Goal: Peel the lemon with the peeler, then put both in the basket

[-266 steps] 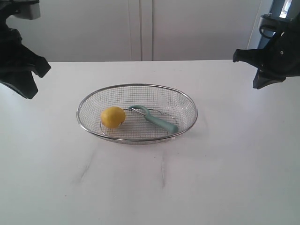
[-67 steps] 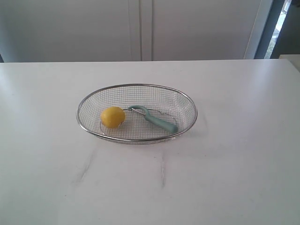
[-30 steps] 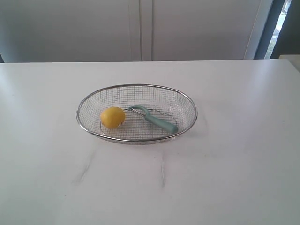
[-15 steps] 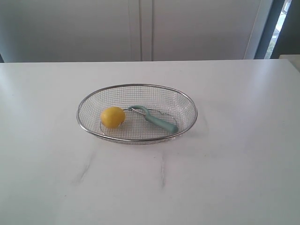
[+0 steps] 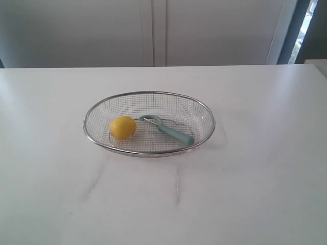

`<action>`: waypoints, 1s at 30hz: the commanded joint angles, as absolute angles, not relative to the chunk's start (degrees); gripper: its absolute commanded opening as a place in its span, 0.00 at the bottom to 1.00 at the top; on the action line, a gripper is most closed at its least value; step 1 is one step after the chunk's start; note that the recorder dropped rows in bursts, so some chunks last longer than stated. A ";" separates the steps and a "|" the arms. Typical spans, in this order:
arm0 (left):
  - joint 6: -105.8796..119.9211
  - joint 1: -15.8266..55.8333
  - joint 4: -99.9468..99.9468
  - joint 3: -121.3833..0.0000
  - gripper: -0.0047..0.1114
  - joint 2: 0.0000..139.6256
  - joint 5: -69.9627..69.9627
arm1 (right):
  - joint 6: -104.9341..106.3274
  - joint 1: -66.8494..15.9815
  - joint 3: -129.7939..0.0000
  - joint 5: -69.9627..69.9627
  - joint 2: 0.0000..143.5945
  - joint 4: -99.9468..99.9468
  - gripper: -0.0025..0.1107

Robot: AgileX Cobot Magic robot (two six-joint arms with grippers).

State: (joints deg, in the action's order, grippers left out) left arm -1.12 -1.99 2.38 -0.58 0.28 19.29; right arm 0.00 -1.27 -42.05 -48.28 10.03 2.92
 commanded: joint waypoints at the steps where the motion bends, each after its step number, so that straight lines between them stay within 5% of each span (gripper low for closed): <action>1: -1.09 -2.16 2.24 0.00 0.04 0.00 20.25 | 0.43 -0.97 -38.34 -47.64 6.07 3.45 0.02; 15: -1.09 -2.16 2.24 0.00 0.04 0.00 20.25 | 0.00 -1.07 -35.25 -55.14 0.00 3.60 0.02; 30: -1.09 -2.16 2.24 0.00 0.04 0.00 20.25 | 0.00 -1.07 -35.25 -46.73 0.00 3.76 0.02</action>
State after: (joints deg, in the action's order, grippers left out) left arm -1.12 -1.99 2.38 -0.58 0.28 19.29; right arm 0.00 -1.27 -35.50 -48.71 0.17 3.25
